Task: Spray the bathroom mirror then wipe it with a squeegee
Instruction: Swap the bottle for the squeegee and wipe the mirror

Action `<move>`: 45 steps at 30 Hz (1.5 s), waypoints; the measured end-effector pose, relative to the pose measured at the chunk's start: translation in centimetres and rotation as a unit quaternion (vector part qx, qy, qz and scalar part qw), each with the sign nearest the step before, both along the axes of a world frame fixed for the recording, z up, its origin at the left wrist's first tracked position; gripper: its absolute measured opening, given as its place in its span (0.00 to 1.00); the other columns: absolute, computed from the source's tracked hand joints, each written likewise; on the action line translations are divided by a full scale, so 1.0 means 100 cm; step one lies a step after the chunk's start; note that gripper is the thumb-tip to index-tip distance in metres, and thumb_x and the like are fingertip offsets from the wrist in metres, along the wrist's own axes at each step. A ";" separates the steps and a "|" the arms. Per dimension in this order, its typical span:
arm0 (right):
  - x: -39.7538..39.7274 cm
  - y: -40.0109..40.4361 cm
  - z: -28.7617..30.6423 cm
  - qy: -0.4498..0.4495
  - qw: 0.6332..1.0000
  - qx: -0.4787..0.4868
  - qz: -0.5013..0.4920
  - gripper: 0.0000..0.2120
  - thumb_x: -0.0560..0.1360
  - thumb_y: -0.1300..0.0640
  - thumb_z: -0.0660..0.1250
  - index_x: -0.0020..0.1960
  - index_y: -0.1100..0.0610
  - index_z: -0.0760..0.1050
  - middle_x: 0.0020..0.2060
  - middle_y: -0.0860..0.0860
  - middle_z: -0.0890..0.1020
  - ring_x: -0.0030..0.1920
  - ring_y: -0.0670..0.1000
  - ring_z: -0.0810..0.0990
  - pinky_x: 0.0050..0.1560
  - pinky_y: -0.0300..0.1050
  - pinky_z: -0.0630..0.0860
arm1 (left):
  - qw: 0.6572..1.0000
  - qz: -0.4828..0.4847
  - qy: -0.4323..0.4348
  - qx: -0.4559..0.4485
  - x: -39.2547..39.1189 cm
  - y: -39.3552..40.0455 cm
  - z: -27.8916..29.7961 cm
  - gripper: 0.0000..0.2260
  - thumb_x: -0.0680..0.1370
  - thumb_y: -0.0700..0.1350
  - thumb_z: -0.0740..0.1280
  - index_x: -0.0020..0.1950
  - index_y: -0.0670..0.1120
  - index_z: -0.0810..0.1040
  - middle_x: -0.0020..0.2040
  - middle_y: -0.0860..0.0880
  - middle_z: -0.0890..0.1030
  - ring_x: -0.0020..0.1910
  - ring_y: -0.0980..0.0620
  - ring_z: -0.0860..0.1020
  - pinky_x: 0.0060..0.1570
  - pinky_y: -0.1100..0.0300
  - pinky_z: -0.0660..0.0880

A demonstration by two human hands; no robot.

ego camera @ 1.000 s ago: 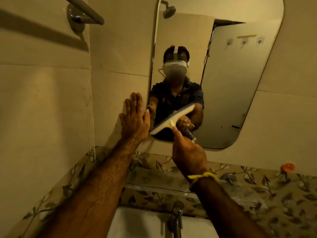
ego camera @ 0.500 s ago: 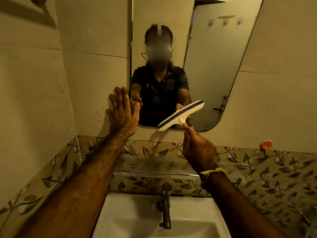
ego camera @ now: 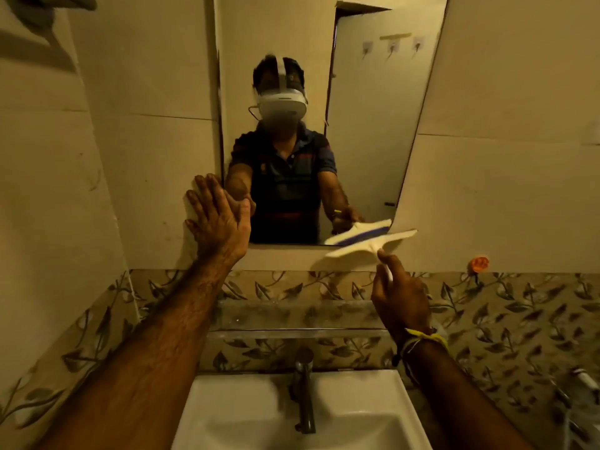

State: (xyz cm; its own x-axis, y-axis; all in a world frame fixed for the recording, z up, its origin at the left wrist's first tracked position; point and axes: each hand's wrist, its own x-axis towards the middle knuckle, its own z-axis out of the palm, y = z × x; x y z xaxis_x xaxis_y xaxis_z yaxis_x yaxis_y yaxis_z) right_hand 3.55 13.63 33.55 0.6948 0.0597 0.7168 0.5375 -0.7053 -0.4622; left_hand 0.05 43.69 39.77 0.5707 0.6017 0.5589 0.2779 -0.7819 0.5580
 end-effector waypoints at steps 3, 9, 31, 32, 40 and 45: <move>-0.002 0.014 0.028 -0.050 0.997 0.064 0.019 0.16 0.78 0.57 0.63 0.65 0.50 0.75 0.31 0.50 0.79 0.27 0.49 0.74 0.28 0.39 0.65 | 1.000 0.006 0.015 -0.011 0.001 -0.006 0.005 0.38 0.83 0.62 0.53 0.81 0.43 0.38 0.82 0.42 0.38 0.80 0.39 0.39 0.74 0.31 0.48; 0.016 0.051 0.084 -0.090 0.975 0.193 0.062 0.16 0.79 0.57 0.60 0.66 0.51 0.74 0.34 0.50 0.80 0.27 0.47 0.74 0.25 0.37 0.68 | 0.999 -0.034 0.036 -0.015 -0.010 0.004 0.008 0.36 0.83 0.60 0.52 0.81 0.44 0.36 0.81 0.44 0.34 0.80 0.41 0.36 0.75 0.33 0.47; -0.003 0.067 0.106 -0.053 0.964 0.247 0.085 0.13 0.78 0.58 0.62 0.62 0.50 0.76 0.33 0.35 0.73 0.32 0.37 0.76 0.36 0.39 0.81 | 0.991 -0.056 -0.091 0.080 0.012 0.006 0.060 0.39 0.80 0.64 0.53 0.82 0.47 0.40 0.82 0.42 0.41 0.81 0.38 0.41 0.76 0.35 0.45; 0.001 0.070 0.119 -0.068 0.964 0.240 0.091 0.13 0.79 0.59 0.62 0.62 0.51 0.76 0.33 0.36 0.73 0.33 0.37 0.77 0.37 0.39 0.82 | 0.992 -0.055 -0.092 0.070 0.017 0.008 0.062 0.39 0.79 0.66 0.52 0.82 0.48 0.39 0.82 0.42 0.41 0.80 0.38 0.40 0.76 0.34 0.45; 0.023 0.087 0.203 -0.202 0.948 0.234 0.069 0.12 0.78 0.55 0.60 0.61 0.52 0.74 0.32 0.45 0.79 0.30 0.43 0.80 0.28 0.37 0.79 | 0.991 -0.027 -0.101 0.088 0.028 0.012 0.054 0.39 0.79 0.67 0.47 0.82 0.45 0.41 0.82 0.41 0.43 0.80 0.36 0.43 0.74 0.32 0.44; 0.006 0.084 0.082 -0.138 0.976 0.159 0.060 0.16 0.78 0.59 0.65 0.65 0.53 0.75 0.33 0.52 0.82 0.30 0.54 0.80 0.28 0.40 0.73 | 0.988 -0.059 -0.108 0.091 0.015 0.012 0.055 0.40 0.77 0.67 0.47 0.82 0.47 0.40 0.82 0.43 0.43 0.80 0.36 0.44 0.74 0.33 0.47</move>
